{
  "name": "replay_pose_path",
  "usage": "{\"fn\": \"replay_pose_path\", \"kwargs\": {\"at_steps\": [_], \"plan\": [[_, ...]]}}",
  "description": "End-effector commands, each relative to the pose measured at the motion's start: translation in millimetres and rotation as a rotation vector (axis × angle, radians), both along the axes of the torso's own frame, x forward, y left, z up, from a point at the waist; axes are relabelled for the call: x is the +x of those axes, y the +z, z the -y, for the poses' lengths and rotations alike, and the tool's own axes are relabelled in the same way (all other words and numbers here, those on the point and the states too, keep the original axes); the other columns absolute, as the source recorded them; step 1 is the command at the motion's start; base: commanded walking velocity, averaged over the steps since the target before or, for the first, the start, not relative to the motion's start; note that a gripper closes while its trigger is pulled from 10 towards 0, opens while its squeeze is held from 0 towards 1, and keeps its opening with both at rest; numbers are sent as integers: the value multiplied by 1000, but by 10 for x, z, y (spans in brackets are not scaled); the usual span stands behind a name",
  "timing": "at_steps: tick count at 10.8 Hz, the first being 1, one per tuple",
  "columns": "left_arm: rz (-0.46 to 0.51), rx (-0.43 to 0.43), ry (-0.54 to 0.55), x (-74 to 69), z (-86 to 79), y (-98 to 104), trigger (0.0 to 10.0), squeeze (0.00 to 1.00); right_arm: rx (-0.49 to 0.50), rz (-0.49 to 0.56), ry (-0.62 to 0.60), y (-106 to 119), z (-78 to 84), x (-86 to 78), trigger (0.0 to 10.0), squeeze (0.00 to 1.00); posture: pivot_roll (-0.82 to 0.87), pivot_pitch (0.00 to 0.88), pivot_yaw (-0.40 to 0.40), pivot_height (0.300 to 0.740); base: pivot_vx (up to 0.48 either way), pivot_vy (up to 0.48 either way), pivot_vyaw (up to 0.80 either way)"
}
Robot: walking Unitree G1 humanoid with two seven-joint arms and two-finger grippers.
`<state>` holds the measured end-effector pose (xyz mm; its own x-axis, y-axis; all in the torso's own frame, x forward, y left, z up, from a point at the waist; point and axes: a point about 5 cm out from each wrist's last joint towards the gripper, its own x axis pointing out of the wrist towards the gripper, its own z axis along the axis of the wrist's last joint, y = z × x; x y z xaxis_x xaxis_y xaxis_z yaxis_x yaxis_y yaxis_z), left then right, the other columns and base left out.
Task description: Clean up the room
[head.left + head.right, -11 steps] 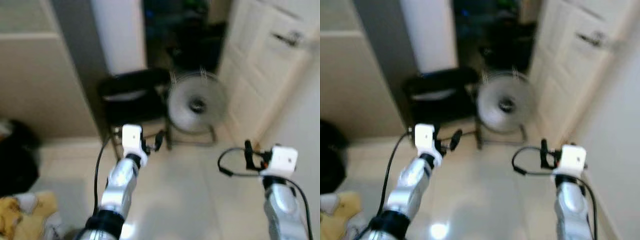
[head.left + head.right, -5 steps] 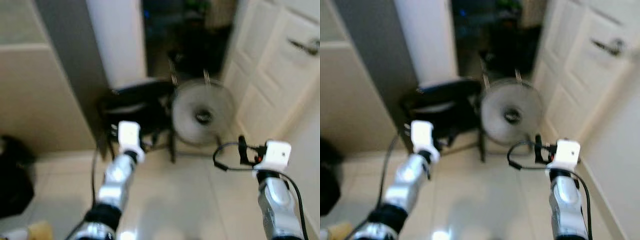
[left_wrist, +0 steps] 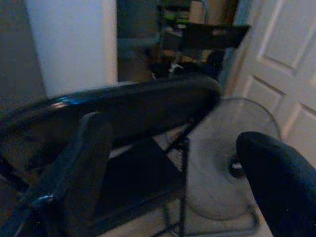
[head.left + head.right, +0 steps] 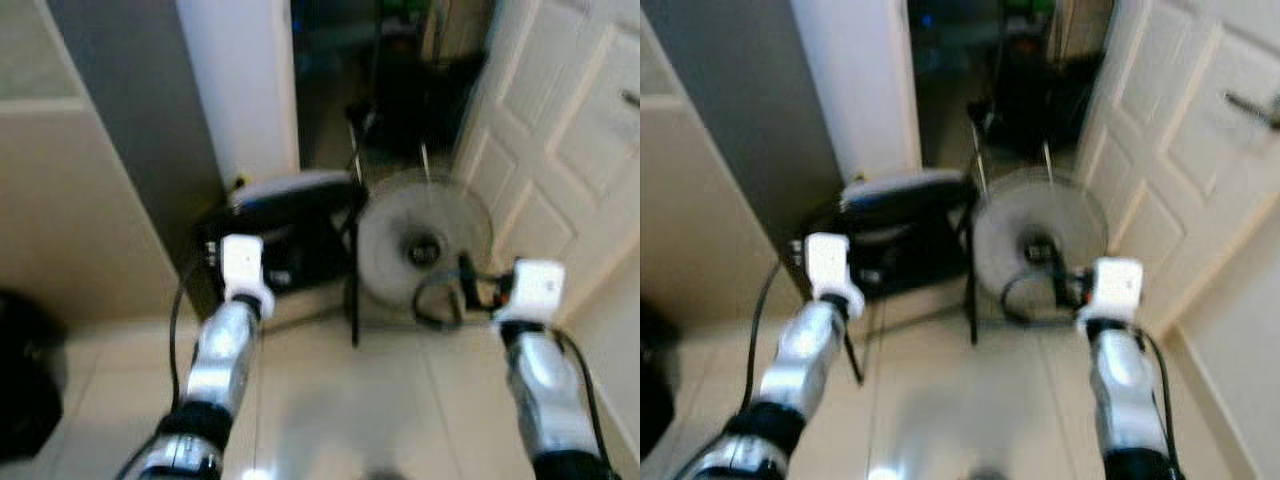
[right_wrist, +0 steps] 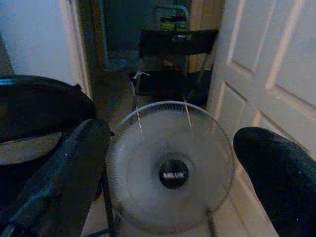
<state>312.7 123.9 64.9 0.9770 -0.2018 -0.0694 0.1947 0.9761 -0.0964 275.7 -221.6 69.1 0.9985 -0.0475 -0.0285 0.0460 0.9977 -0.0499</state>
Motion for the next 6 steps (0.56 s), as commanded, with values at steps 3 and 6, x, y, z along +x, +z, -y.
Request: {"fn": "replay_pose_path", "kwargs": {"at_steps": [3,6], "plan": [[26,3,19,14,-121,54,10000,0,41,-12,12,-40,-150,45,10000,0,-158,0,53,736,442,0,0],[27,-23,47,44,-257,103,10000,0,31,-3,21,-21,-215,83,10000,0,-145,0,51,736,0,0,0]]}}
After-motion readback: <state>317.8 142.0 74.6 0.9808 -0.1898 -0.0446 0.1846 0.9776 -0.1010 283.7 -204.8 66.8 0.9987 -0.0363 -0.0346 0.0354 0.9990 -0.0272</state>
